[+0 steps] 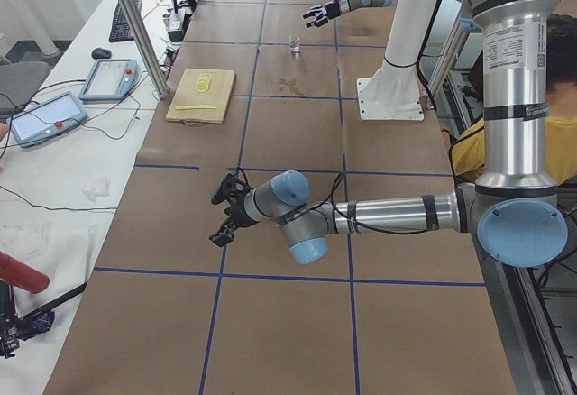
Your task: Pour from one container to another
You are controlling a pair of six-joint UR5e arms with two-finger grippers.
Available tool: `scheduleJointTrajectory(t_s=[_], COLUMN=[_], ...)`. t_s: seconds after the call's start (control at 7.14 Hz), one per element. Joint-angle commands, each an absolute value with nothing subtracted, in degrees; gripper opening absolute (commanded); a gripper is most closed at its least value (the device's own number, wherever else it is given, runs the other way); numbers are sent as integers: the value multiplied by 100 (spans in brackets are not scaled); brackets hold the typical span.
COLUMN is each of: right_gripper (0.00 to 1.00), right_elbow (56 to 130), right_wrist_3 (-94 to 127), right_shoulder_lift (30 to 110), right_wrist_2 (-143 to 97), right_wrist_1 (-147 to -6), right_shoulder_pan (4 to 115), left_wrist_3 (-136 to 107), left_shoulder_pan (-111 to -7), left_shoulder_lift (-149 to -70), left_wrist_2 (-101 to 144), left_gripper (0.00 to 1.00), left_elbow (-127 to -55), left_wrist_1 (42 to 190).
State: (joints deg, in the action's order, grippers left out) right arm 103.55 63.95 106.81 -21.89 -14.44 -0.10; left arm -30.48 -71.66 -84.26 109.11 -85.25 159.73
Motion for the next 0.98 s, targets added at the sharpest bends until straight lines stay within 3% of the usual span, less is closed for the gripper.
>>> scheduleJointTrajectory(t_s=[0.0, 0.28, 0.84], right_gripper=[100, 100, 100], right_elbow=[10643, 10582, 10294], right_wrist_3=[5893, 5408, 4293], right_shoulder_lift=[10864, 10706, 8961], right_wrist_2=[-3683, -5860, -10062], right_wrist_1=[-1450, -1738, -4441], right_shoulder_pan=[1161, 2926, 6259], left_wrist_3=[-3032, -3024, -2034], left_shoulder_pan=[-7189, -7198, -7881], left_shoulder_lift=[-8577, -8910, -9771], left_wrist_2=[11204, 11354, 12135], left_gripper=[100, 100, 100], left_elbow=[-8508, -8490, -8464], left_wrist_1=[15654, 14981, 12857])
